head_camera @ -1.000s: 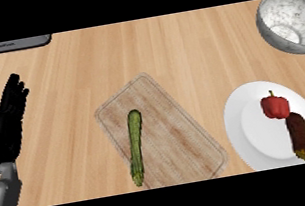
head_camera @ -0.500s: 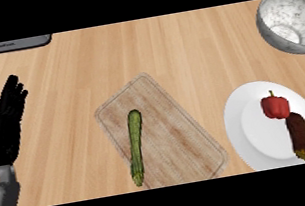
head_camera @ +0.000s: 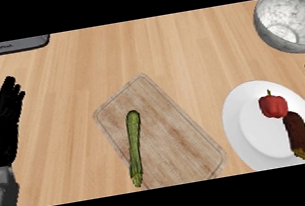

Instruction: Pick the bell pepper from the plate and place it in the bowl

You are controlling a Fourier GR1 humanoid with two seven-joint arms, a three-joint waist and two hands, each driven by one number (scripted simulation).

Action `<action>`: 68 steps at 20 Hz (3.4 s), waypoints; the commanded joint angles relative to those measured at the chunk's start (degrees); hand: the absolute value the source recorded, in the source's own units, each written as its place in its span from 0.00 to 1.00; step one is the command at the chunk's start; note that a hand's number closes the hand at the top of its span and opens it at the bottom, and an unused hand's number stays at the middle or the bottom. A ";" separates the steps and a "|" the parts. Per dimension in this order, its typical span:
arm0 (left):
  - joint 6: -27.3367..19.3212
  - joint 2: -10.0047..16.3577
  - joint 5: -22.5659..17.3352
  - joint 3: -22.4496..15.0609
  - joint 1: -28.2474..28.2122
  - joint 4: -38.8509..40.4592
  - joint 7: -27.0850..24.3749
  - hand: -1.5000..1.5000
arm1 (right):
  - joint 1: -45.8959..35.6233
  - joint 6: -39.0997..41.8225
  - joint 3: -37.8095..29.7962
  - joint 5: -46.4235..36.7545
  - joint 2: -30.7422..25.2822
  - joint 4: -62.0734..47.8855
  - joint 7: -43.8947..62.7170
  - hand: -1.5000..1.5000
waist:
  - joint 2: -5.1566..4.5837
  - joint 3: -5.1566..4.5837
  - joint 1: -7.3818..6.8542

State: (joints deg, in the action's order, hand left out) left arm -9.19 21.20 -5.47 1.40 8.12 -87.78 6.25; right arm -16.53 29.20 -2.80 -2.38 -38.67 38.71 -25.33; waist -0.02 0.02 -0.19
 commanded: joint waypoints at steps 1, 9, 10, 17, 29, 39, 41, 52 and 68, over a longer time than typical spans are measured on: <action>-0.26 -0.50 0.90 0.57 0.00 -2.86 3.07 0.50 | 1.84 -7.06 -1.29 -1.34 2.66 3.31 0.66 0.00 | 0.10 -0.02 0.21; 3.87 -1.45 1.23 4.04 1.27 0.51 0.99 0.50 | 1.69 -5.86 -0.31 -3.46 8.07 7.78 6.73 0.00 | 0.09 -0.05 0.31; 5.46 -0.65 0.34 5.03 1.09 1.71 -0.21 0.50 | 0.47 -6.37 0.69 -5.81 8.96 2.70 2.52 0.00 | -0.01 -0.02 0.04; 5.34 -3.33 3.93 5.77 -0.66 -1.84 1.87 0.50 | 3.98 -4.77 -2.28 -6.21 9.16 7.29 4.38 0.00 | 0.06 -0.03 0.20; 5.55 -6.91 6.17 5.22 -1.04 -1.58 0.00 0.50 | -6.55 -4.60 -3.66 -8.41 13.25 -1.86 7.86 1.00 | -0.10 0.02 -0.40; 5.43 -6.96 6.95 5.66 0.69 -0.29 1.36 0.50 | -5.64 -10.31 -2.69 -11.41 17.46 -2.95 -0.42 1.00 | -0.07 0.01 -0.22; 5.42 -5.76 7.05 5.89 3.27 -2.00 4.43 0.50 | -5.93 -11.15 -3.16 -11.77 17.65 -5.66 -2.92 1.00 | -0.18 0.07 -0.46; 7.39 -6.72 6.94 3.93 4.83 -0.41 3.39 0.50 | -23.03 -29.48 11.91 -36.53 12.78 -0.84 27.39 1.00 | -0.46 -0.35 -4.14; 7.83 -5.18 5.20 8.83 -0.72 0.20 0.00 0.50 | -32.27 -36.54 9.67 -44.71 13.39 26.75 56.34 1.00 | 0.57 -0.05 1.26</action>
State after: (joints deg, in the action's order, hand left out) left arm -2.85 14.87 1.31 8.54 8.13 -87.66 7.02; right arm -50.57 -6.51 9.53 -47.68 -23.55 57.67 27.14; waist 0.61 -0.11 0.67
